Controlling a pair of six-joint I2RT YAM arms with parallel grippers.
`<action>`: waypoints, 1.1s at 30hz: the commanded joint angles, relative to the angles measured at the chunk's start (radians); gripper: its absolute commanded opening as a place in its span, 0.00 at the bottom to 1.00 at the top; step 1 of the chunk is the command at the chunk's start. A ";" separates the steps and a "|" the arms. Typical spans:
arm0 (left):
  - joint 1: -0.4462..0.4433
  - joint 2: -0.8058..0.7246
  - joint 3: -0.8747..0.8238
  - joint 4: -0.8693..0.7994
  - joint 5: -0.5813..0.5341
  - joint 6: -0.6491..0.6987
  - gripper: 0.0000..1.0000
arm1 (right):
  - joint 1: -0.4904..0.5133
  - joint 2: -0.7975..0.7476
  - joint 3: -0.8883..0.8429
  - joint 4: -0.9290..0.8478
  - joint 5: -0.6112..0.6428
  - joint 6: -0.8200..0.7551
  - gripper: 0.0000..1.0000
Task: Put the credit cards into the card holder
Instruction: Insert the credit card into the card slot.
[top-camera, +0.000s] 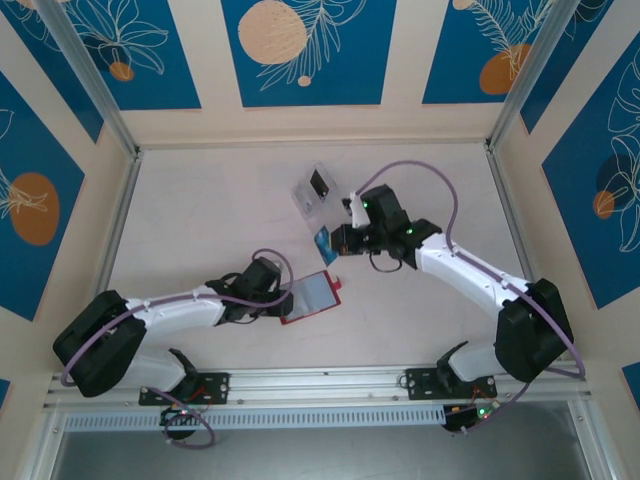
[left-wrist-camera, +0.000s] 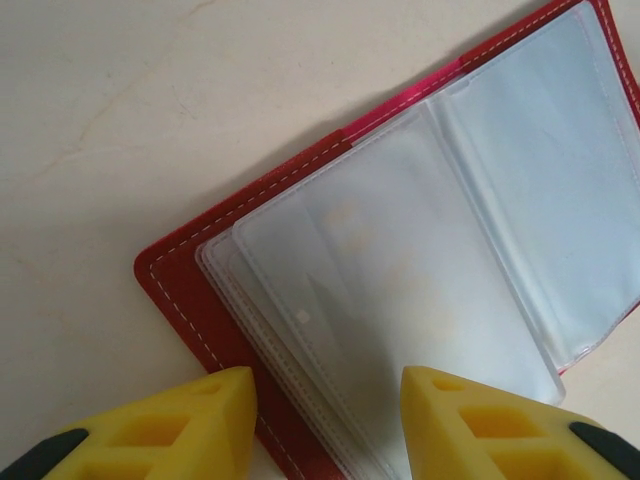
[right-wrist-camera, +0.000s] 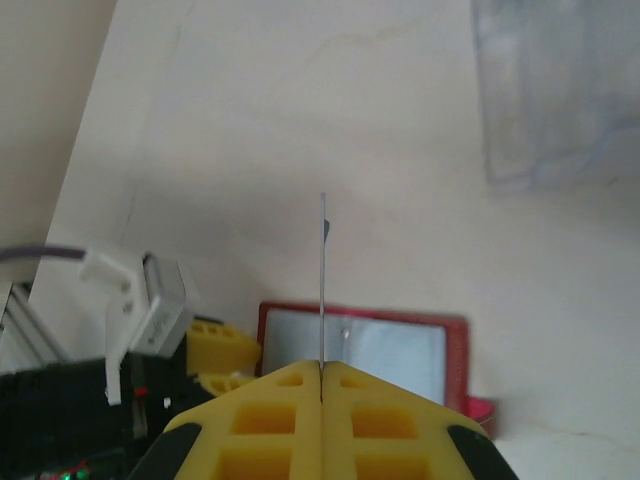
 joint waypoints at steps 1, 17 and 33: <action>0.004 -0.015 0.013 -0.075 0.001 0.017 0.42 | 0.035 -0.008 -0.103 0.211 -0.063 0.099 0.00; 0.004 -0.033 0.013 -0.134 -0.022 0.011 0.35 | 0.097 0.167 -0.339 0.687 -0.102 0.232 0.00; 0.004 -0.033 0.015 -0.150 -0.020 0.007 0.34 | 0.116 0.275 -0.363 0.821 -0.096 0.270 0.00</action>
